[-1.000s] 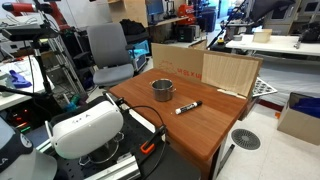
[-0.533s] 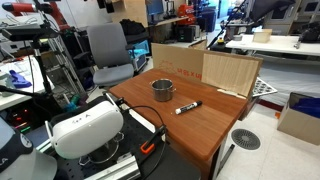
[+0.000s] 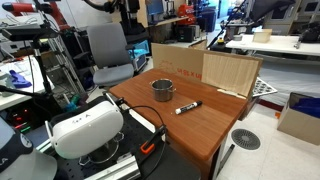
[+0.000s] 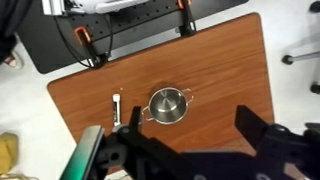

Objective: Put the marker into the silver pot

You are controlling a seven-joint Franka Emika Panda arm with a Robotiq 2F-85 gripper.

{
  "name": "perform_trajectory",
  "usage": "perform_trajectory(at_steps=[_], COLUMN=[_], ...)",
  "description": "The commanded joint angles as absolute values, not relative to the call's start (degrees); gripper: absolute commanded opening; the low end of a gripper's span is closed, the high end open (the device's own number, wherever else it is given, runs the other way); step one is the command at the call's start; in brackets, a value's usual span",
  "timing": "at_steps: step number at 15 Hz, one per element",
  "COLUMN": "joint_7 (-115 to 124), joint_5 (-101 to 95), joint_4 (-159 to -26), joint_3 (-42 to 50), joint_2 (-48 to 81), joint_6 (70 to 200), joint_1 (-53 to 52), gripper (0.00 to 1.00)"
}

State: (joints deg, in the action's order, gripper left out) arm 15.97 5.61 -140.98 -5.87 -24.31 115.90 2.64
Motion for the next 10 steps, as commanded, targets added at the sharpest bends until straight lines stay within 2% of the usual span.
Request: perform_trajectory(at_steps=[1,10], joint_7=[15.8,14.6], joint_5=[2.8,-4.1], joint_4=[-138.8,-136.3], joint_3=[-5.1,-1.2], joint_2=[-19.5,-8.2], joint_6=[117.1,123.1], joint_1=[2.9,4.0], gripper=[1.0,1.0])
